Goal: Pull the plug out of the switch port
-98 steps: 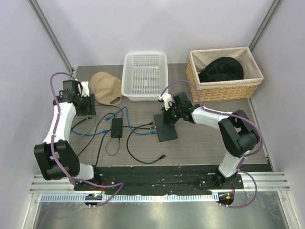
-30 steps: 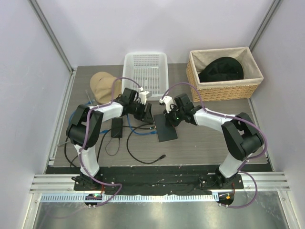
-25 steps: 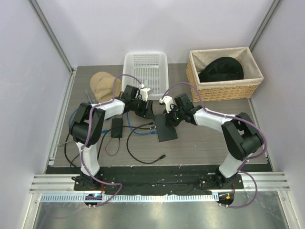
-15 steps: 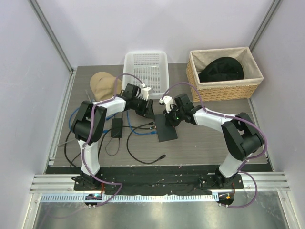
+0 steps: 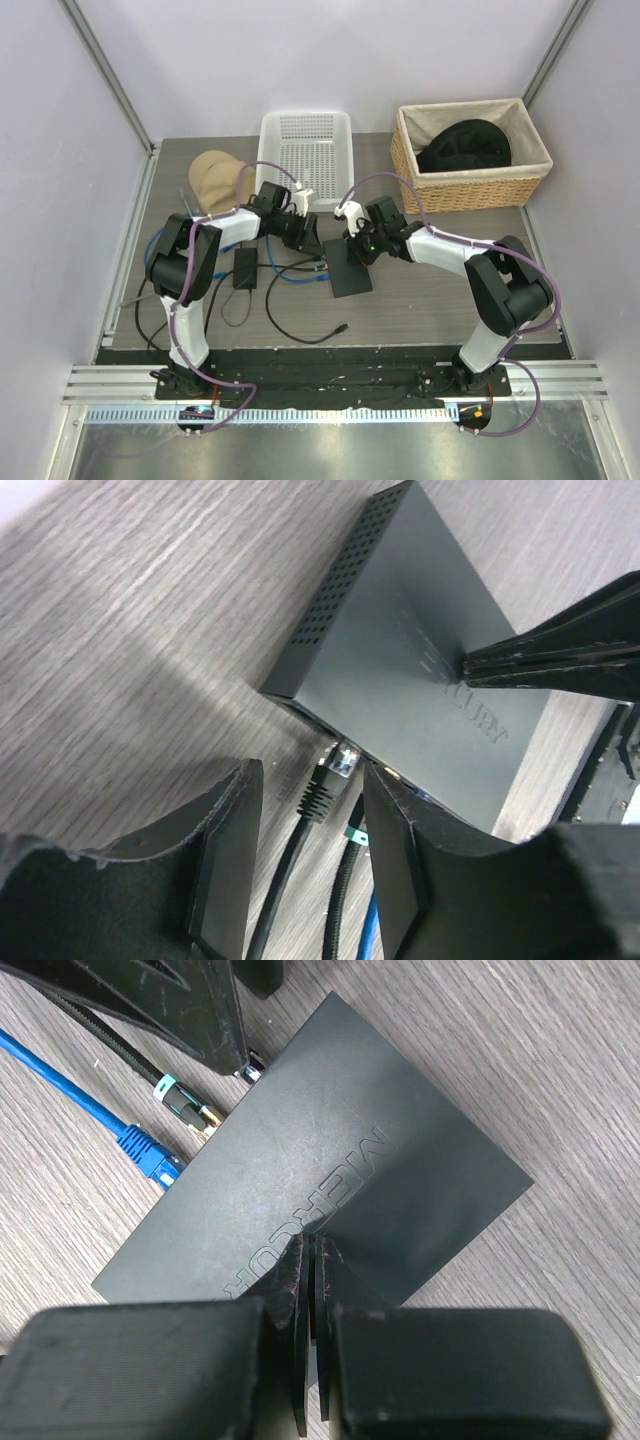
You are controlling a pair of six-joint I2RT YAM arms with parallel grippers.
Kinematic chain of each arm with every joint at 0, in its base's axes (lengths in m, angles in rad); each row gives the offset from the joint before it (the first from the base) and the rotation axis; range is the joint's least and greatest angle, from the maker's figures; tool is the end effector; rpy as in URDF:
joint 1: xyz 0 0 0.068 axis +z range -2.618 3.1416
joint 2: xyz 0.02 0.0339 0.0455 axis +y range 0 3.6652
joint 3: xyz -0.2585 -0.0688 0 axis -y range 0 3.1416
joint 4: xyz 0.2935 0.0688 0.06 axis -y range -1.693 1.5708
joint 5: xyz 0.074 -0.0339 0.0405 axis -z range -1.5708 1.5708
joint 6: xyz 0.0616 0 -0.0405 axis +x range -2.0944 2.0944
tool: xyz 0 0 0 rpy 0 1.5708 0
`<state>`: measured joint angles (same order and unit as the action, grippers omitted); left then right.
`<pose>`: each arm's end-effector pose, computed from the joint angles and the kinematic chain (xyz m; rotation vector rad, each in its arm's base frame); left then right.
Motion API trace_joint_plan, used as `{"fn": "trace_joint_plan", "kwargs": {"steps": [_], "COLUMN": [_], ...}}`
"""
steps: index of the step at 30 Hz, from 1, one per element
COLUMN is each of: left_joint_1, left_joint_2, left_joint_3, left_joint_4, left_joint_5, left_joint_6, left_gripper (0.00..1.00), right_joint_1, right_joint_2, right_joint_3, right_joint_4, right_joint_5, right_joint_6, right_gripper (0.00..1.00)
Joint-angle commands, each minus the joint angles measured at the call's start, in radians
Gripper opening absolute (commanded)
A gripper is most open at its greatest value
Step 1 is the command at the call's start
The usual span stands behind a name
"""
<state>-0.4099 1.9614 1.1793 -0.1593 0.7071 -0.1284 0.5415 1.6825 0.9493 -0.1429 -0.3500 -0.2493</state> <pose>0.3877 -0.2121 0.0906 0.6491 2.4370 -1.1076 0.3246 0.2199 0.1172 -1.0877 2.1990 0.5573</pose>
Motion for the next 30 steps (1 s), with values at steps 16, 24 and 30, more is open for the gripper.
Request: {"fn": "trace_joint_plan", "kwargs": {"steps": [16,24,30], "left_joint_1": [0.002,-0.010,-0.017], "left_joint_2": [0.077,0.106,0.111], "left_joint_3": [0.063,0.085,0.082], "left_joint_4": [-0.063,-0.083,-0.085], "left_joint_5": [0.109,0.086,0.074], "left_joint_6": [0.035,0.050,0.065], "left_gripper": [0.42,0.37,0.31], "right_joint_1": [0.006,0.006,0.005], "right_joint_2": [0.034,0.026,0.028], "right_joint_3": [-0.012,-0.017,-0.017], "right_joint_4": [-0.080,-0.075,-0.076], "right_joint_5": [0.042,0.042,0.042], "right_joint_6": [-0.016,-0.013,-0.015], "right_gripper": [0.04,0.04,0.04]}}
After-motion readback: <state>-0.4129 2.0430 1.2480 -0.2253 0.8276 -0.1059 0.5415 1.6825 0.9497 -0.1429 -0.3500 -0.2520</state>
